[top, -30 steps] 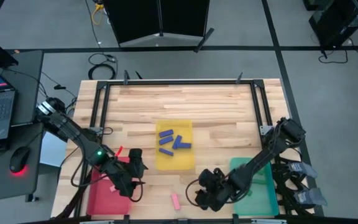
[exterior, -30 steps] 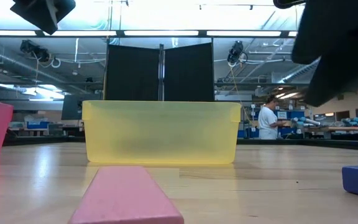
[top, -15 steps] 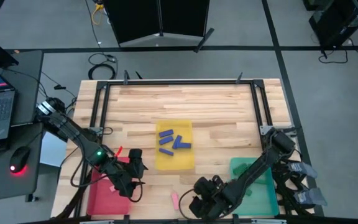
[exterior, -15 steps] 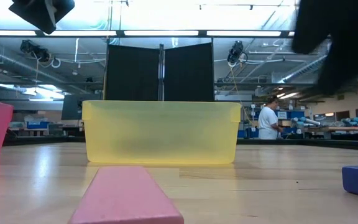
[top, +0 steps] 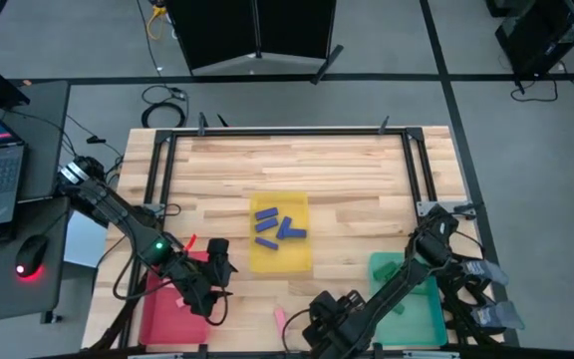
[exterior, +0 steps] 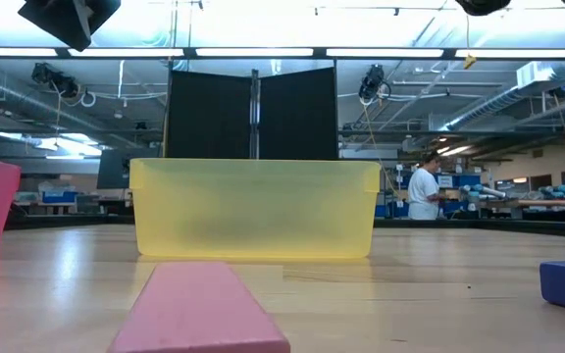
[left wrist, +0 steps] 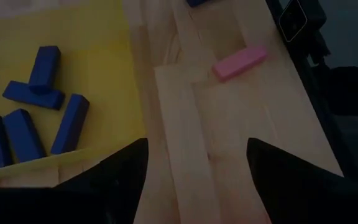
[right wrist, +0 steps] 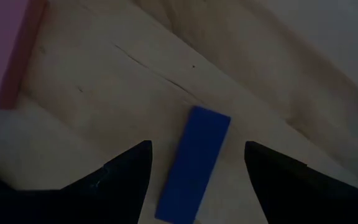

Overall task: Sort blocks
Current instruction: Put the blue block into the yellow bin

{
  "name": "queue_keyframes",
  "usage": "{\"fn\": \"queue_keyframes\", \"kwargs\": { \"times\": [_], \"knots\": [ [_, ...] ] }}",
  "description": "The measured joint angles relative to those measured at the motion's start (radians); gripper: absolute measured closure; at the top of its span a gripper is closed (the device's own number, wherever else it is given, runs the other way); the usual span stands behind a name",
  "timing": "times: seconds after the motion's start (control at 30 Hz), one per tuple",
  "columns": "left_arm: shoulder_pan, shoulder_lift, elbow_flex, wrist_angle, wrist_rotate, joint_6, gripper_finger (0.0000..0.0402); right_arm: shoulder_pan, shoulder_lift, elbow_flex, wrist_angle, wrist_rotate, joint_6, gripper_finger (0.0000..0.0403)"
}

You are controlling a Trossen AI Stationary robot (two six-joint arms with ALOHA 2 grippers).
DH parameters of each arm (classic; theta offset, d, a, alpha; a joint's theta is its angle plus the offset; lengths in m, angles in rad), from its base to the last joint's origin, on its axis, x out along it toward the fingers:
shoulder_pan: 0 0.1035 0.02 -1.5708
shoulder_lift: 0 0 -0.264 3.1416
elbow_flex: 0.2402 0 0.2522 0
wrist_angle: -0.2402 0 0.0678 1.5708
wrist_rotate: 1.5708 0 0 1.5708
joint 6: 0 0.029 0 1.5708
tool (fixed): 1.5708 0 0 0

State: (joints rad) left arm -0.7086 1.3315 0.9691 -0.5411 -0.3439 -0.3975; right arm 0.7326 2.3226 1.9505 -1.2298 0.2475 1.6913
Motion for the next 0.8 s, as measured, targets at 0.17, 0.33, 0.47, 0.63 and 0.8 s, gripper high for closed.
{"fn": "queue_keyframes", "kwargs": {
  "times": [0.17,0.33,0.47,0.63,0.8],
  "knots": [
    [0.0,0.0,0.0,0.005,-0.002,0.004,0.0122,0.0,0.0,-0.019,-0.002,-0.006,0.045,0.0137],
    [0.0,0.0,0.0,0.006,-0.003,0.004,0.0122,0.0,0.0,-0.067,0.052,-0.02,0.061,0.0152],
    [0.0,0.0,0.0,0.006,-0.003,0.012,0.0122,0.0,0.0,-0.105,0.111,-0.033,0.069,0.0166],
    [0.0,0.0,-0.001,0.031,-0.003,0.047,0.0122,0.001,-0.004,-0.13,0.123,-0.04,0.104,0.0195],
    [0.0,0.0,-0.001,0.056,-0.004,0.079,0.0122,0.001,-0.005,-0.136,0.123,-0.046,0.1,0.0266]
  ]
}}
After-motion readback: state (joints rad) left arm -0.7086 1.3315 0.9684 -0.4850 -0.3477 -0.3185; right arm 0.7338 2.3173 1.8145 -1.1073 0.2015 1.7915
